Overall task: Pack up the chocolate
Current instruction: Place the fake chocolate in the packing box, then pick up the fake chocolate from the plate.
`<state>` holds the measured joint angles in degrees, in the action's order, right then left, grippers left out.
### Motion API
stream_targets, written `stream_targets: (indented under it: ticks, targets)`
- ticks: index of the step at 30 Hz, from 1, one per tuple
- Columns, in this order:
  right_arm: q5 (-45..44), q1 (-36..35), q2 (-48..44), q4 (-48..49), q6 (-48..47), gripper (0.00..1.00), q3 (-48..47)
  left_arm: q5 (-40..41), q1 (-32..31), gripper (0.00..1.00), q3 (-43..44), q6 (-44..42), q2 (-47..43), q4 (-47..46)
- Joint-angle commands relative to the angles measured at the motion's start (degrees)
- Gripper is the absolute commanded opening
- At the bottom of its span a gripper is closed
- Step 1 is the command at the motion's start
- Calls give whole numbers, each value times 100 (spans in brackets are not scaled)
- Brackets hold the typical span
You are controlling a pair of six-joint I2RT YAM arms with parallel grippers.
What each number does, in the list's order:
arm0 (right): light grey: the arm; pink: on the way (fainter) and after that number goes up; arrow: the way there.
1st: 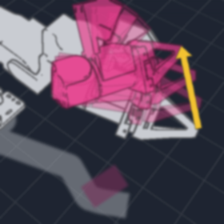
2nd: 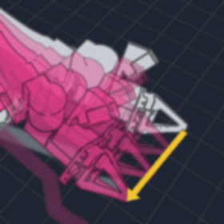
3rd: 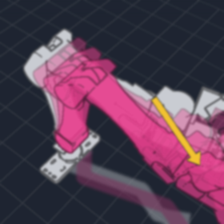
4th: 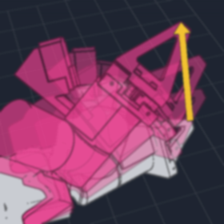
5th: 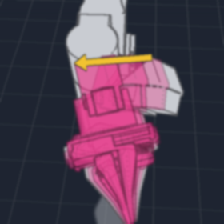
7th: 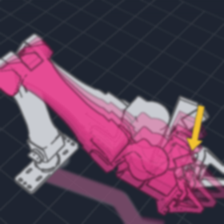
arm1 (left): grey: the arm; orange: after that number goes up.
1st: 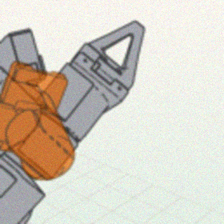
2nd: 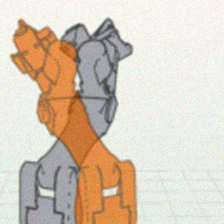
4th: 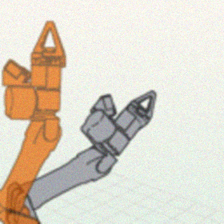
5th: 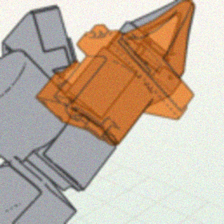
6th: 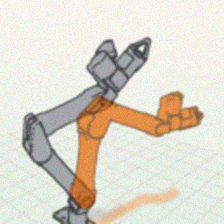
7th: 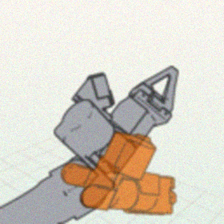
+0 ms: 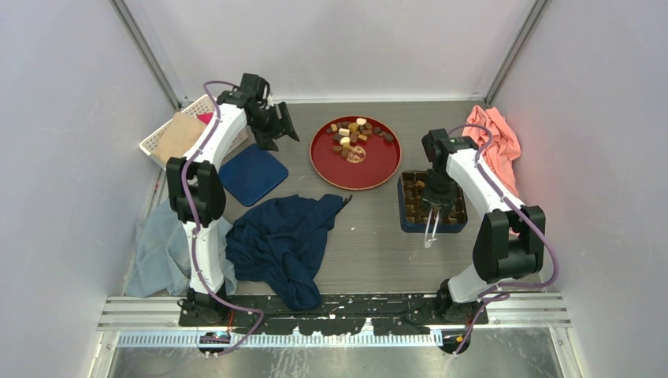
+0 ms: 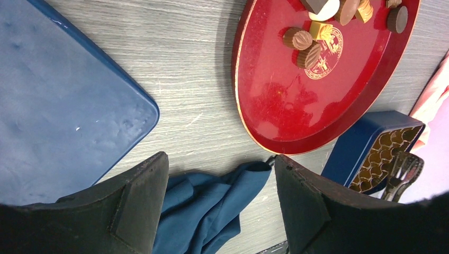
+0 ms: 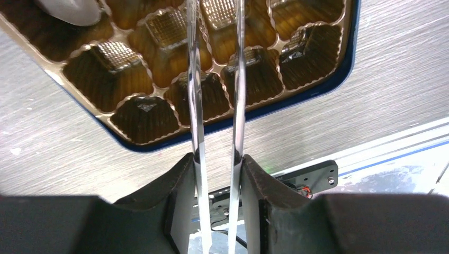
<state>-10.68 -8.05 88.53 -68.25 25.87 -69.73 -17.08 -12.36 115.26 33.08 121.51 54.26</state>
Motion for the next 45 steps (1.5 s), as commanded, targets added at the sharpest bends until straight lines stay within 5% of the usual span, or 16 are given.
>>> stream_targets:
  ticks: [1, 12, 20, 45]
  targets:
    - [12, -9, -245, -210, -137, 36, -785, -110, -21, 74, 17, 41, -186, -183]
    - [352, -1247, 1443, -506, -486, 29, -3404, -74, -21, 74, -83, -23, -278, -182]
    - [381, -1294, 3035, -461, -274, 33, -5014, -22, 18, 74, -227, -154, -463, -153]
    - [1229, -774, 4427, 550, 747, 45, -5415, -54, 180, 74, -522, -300, -585, -196]
